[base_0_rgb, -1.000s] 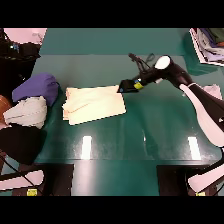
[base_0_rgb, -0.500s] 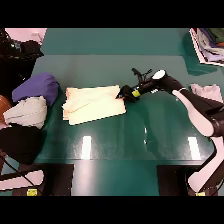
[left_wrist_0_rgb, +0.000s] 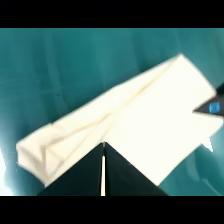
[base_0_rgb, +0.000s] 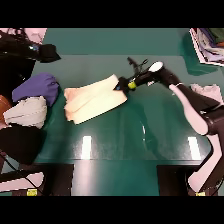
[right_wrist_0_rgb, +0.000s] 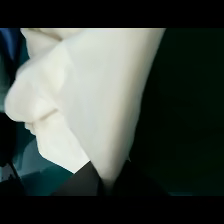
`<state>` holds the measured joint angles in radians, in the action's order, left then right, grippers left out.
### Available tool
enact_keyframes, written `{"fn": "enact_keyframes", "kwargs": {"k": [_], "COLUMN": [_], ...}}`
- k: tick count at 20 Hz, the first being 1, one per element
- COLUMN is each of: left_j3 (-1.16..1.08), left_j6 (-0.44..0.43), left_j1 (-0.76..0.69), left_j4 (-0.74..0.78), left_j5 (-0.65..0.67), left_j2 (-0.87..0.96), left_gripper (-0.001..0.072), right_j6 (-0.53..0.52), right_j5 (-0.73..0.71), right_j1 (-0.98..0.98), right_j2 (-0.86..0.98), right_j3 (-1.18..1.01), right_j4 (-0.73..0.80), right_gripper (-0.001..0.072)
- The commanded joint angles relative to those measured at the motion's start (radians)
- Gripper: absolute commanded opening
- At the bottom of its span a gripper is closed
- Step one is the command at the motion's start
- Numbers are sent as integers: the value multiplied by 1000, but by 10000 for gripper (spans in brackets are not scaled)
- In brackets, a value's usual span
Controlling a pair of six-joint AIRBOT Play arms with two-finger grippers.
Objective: Fold the shirts.
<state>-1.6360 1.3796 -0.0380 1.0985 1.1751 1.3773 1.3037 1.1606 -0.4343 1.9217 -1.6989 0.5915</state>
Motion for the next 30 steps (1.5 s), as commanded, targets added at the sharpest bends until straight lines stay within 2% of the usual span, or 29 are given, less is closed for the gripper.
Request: {"fn": "enact_keyframes", "kwargs": {"k": [1, 8, 13, 19, 24, 28, 30], "left_j3": [0, 0, 0, 0, 0, 0, 0], "left_j6": [1, 12, 35, 37, 37, 34, 34], "left_j1": [-96, -131, -130, -131, -131, -131, -130], "left_j4": [9, 8, 7, 8, 7, 8, 8], "left_j5": [-9, -16, -16, -14, -14, -14, -13], "left_j2": [0, 0, 0, 0, 0, 0, 0], "left_gripper": [24, 24, 24, 24, 24, 25, 25], "right_j6": [-2, 161, 217, 216, 206, 208, 228], "right_j5": [14, 48, 102, 151, 173, 299, 362], "right_j1": [148, 631, 910, 983, 988, 1045, 1060], "right_j2": [-114, -357, -410, -432, -539, -599, -620], "right_j3": [-14, -11, -11, -12, -11, -11, -11], "right_j4": [81, 393, 413, 404, 407, 421, 513], "right_gripper": [15, 15, 15, 15, 15, 15, 15]}}
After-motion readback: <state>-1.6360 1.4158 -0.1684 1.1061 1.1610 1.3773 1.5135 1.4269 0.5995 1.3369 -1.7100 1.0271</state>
